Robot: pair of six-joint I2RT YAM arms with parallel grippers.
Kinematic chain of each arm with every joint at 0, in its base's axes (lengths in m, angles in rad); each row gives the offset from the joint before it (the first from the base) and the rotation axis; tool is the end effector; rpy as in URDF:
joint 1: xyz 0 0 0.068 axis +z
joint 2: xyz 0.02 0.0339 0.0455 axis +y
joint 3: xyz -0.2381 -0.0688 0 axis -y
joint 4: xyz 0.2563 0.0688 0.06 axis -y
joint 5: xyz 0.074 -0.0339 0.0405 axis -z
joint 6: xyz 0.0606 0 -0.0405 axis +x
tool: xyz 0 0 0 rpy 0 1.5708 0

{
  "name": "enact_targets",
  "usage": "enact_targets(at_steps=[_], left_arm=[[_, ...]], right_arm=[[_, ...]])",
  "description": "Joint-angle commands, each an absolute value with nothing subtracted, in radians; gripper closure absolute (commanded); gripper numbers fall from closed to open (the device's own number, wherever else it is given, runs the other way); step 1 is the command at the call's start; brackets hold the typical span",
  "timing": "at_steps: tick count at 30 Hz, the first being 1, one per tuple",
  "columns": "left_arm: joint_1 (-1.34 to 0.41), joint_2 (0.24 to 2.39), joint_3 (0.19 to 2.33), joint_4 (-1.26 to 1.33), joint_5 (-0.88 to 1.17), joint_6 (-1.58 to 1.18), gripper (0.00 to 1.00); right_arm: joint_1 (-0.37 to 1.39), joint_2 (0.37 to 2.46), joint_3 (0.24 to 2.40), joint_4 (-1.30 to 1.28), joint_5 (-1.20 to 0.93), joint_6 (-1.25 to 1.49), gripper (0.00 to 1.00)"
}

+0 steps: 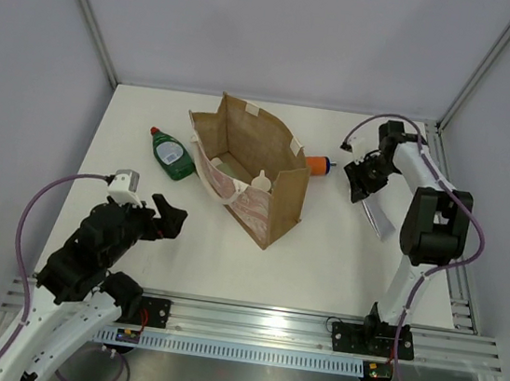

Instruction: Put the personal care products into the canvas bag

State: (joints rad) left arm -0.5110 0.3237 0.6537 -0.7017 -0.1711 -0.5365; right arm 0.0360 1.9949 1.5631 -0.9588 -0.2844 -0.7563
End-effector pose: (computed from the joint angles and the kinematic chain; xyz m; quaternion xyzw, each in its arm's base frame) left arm 0.1288 -0.0604 0.2805 -0.0587 0.8219 -0.2201 0.5221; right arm 0.3987 0.0314 0.1477 -0.3922 0.9046 0.1007 0.1331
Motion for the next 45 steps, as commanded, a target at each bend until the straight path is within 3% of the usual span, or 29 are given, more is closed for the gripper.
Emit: enact_targets(at_steps=[1, 9, 17, 20, 25, 31, 36, 40, 41, 45], left_arm=[[-0.508, 0.342, 0.644, -0.673, -0.137, -0.594, 0.01], [-0.508, 0.334, 0.673, -0.706, -0.162, -0.601, 0.01], [-0.508, 0.388, 0.686, -0.718, -0.196, -0.614, 0.01], [-0.508, 0.406, 0.701, -0.733, -0.212, -0.615, 0.01], [-0.508, 0.42, 0.724, -0.756, -0.241, -0.62, 0.01], [-0.508, 0.475, 0.719, -0.723, -0.27, -0.65, 0.01], [-0.499, 0.655, 0.796, -0.683, -0.281, -0.664, 0.01], [-0.425, 0.8, 0.844, -0.647, -0.255, -0.731, 0.01], [-0.378, 0.854, 0.868, -0.644, -0.242, -0.773, 0.01], [-0.273, 0.978, 0.943, -0.664, -0.209, -0.859, 0.02]], right_arm=[[0.032, 1.748, 1.586, -1.058, -0.484, -0.689, 0.78], [0.139, 1.578, 1.926, -1.213, -0.73, -0.592, 0.85], [0.42, 1.824, 2.478, -1.109, -0.752, -0.445, 0.9], [0.489, 1.917, 2.561, -1.004, -0.732, -0.405, 0.91], [0.584, 2.032, 2.583, -0.839, -0.654, -0.293, 0.92], [0.588, 1.993, 2.327, -0.713, -0.626, -0.247, 0.91], [0.588, 1.895, 2.045, -0.707, -0.586, -0.285, 0.75], [0.588, 1.836, 1.971, -0.755, -0.588, -0.307, 0.41], [0.588, 1.833, 1.971, -0.796, -0.589, -0.316, 0.25], [0.584, 1.787, 2.012, -0.891, -0.566, -0.363, 0.04]])
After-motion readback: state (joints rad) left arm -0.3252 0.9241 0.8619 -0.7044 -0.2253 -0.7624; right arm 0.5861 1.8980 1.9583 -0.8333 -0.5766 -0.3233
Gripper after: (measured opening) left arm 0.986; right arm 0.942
